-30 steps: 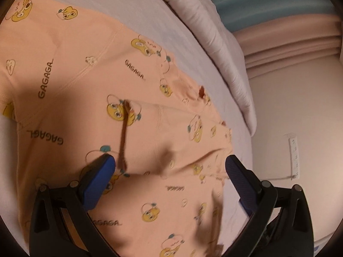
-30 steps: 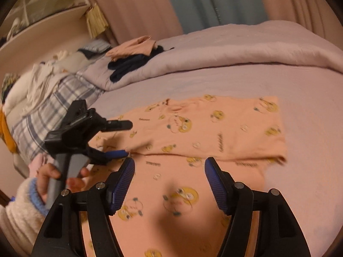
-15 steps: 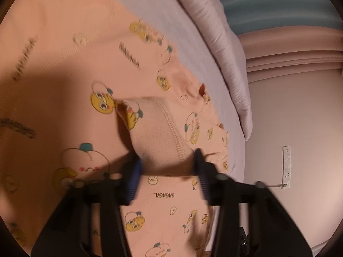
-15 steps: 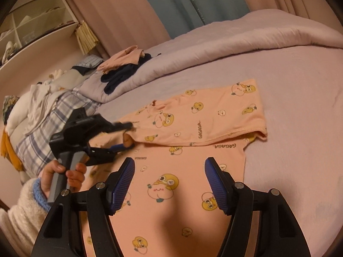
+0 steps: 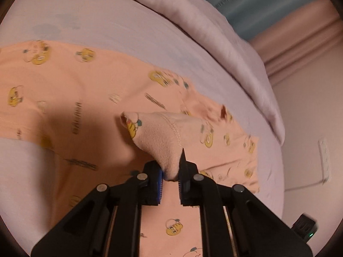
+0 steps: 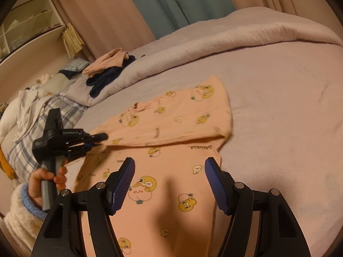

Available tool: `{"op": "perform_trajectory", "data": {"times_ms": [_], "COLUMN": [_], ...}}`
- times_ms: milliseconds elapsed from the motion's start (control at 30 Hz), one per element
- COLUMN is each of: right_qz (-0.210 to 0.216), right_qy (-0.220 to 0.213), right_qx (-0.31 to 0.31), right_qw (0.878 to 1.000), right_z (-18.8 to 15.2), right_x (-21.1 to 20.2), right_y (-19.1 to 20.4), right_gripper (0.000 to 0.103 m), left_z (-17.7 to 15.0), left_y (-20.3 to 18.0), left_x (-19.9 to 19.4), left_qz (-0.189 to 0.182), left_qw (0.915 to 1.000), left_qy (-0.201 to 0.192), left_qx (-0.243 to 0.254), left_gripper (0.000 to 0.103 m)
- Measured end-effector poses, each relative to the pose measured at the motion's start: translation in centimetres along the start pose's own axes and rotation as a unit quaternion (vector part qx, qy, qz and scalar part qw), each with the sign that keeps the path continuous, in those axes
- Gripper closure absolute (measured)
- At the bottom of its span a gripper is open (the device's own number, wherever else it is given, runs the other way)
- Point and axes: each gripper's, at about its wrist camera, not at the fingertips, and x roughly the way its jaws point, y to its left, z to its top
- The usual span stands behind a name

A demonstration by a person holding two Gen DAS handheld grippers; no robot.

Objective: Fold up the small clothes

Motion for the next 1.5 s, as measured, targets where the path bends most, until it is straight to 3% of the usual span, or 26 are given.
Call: {"op": "perform_trajectory", "data": {"times_ms": [67, 100, 133, 200, 333, 433, 633, 700, 833, 900, 1100, 1233, 1300, 1333, 1400, 1433, 1500], "right_qz": [0.002, 0.0, -0.003, -0.007, -0.01, -0.012, -0.009, -0.004, -0.003, -0.002, -0.006, -0.005, 0.003, 0.006, 0.015, 0.019, 0.032], "right_qy": [0.006, 0.008, 0.009, 0.01, 0.008, 0.013, 0.027, 0.033, 0.047, 0.055, 0.073, 0.088, 0.098, 0.099, 0.097, 0.095, 0.097], "right_qx": [-0.002, -0.007, -0.012, -0.021, -0.027, -0.034, -0.059, -0.061, -0.069, -0.076, -0.113, -0.135, -0.143, -0.147, -0.164, -0.172, -0.176], "right_qw": [1.0, 1.0, 1.0, 1.0, 1.0, 0.999, 0.998, 0.998, 0.996, 0.996, 0.991, 0.987, 0.985, 0.984, 0.981, 0.98, 0.979], "right_z": [-0.1, -0.2, -0.2, -0.2, -0.2, -0.4, -1.0, -1.3, -2.0, -2.3, -3.0, -3.1, -2.8, -2.6, -2.1, -1.8, -0.9], "right_x": [0.1, 0.0, -0.1, -0.4, -0.9, -1.0, -0.6, -0.3, 0.6, 1.0, 2.1, 3.6, 4.8, 5.2, 6.4, 7.1, 8.9], "right_y": [0.3, 0.6, 0.9, 1.5, 2.1, 2.9, 5.1, 5.8, 7.2, 8.1, 10.9, 12.5, 13.5, 14.0, 15.4, 16.1, 17.3], "right_gripper": [0.035, 0.035, 0.035, 0.035, 0.035, 0.035, 0.035, 0.035, 0.035, 0.035, 0.035, 0.035, 0.035, 0.035, 0.035, 0.035, 0.035], "left_z": [0.3, 0.4, 0.4, 0.4, 0.4, 0.2, -1.1, -1.9, -2.8, -2.6, -0.3, 2.0, 2.8, 3.0, 3.4, 3.9, 3.6], "left_y": [1.1, 1.6, 2.3, 3.6, 5.0, 6.7, 13.2, 16.2, 21.3, 22.5, 25.9, 28.6, 29.0, 29.1, 28.7, 28.8, 29.3], "left_x": [-0.4, -0.4, -0.2, -0.7, -3.8, -6.8, -11.8, -13.4, -15.6, -15.9, -17.4, -18.9, -19.3, -19.5, -19.6, -18.9, -18.8], "left_qz": [0.025, 0.033, 0.047, 0.045, 0.067, 0.078, 0.066, 0.056, -0.031, -0.052, -0.066, -0.061, -0.046, -0.042, -0.017, -0.006, 0.003], "left_qw": [0.9995, 0.9993, 0.9988, 0.9984, 0.9965, 0.9934, 0.9849, 0.9776, 0.9554, 0.9456, 0.9181, 0.8978, 0.8993, 0.9009, 0.915, 0.9202, 0.9235], "left_qy": [-0.018, -0.015, 0.001, 0.011, -0.026, -0.053, -0.078, -0.088, -0.12, -0.134, -0.197, -0.238, -0.244, -0.247, -0.236, -0.228, -0.224], "left_qx": [-0.009, -0.011, -0.015, -0.031, -0.042, -0.065, -0.139, -0.183, -0.268, -0.292, -0.337, -0.366, -0.36, -0.355, -0.327, -0.318, -0.311], "left_gripper": [0.087, 0.083, 0.067, 0.063, 0.054, 0.038, 0.037, 0.037, 0.037, 0.037, 0.037, 0.038, 0.04, 0.047, 0.074, 0.094, 0.097]}}
